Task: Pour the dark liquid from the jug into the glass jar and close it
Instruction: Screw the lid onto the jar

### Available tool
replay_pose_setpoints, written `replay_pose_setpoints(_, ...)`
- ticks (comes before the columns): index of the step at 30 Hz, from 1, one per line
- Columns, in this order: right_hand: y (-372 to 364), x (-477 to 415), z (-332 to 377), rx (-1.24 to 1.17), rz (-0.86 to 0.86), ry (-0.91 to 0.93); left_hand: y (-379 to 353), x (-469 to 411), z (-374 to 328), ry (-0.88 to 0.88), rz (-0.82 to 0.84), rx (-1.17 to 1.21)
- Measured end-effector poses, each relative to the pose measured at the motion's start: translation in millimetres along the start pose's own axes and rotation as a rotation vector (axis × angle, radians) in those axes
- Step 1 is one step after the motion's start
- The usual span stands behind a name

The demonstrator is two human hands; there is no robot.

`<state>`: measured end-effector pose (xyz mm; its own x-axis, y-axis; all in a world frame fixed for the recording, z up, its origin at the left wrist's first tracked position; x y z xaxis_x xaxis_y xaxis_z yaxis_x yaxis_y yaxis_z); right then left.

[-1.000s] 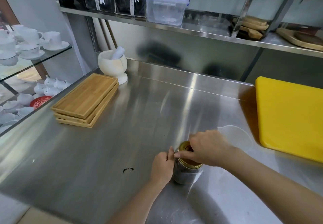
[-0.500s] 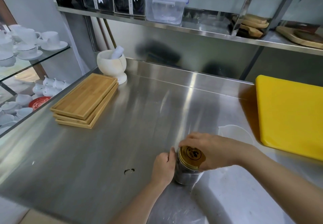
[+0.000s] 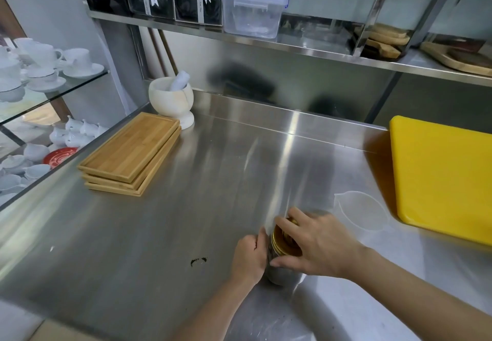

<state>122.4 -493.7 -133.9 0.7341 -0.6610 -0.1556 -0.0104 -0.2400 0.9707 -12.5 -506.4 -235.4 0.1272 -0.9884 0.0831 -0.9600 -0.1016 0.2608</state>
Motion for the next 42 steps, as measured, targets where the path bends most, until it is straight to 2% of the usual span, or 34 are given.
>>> replay_pose_setpoints(4, -5, 5, -5, -0.031, -0.03, 0.086, 1, 0, -3, -0.056, 0.043, -0.044)
replay_pose_setpoints(10, -11, 4, -4, -0.123, -0.082, 0.098, -7, 3, 1, -0.101, -0.08, -0.005)
replay_pose_setpoints(19, -20, 4, 9, -0.139, -0.222, -0.16, -9, -3, -3, -0.128, -0.262, -0.038)
replay_pose_setpoints(25, -22, 2, 16, -0.095, -0.223, -0.321, -9, -6, -10, -0.102, -0.308, -0.115)
replay_pose_setpoints(31, -23, -1, 18, -0.052, -0.23, -0.412, -10, -12, -9, -0.071, -0.279, -0.124)
replay_pose_setpoints(42, -27, 0, 22, -0.109, -0.27, -0.407, -6, -12, -3, -0.062, -0.156, -0.025)
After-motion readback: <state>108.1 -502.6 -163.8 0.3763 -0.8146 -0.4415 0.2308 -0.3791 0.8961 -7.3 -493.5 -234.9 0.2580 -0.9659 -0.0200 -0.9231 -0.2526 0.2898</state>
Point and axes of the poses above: each hand's wrist, its own x-axis away from the middle knuckle, its own y-axis out of the back of the hand, z = x × y, the point moved 1 cm from there along -x, towards the middle knuckle, and after that the axes turned 3 degrees about x, right-handed, at the moved point
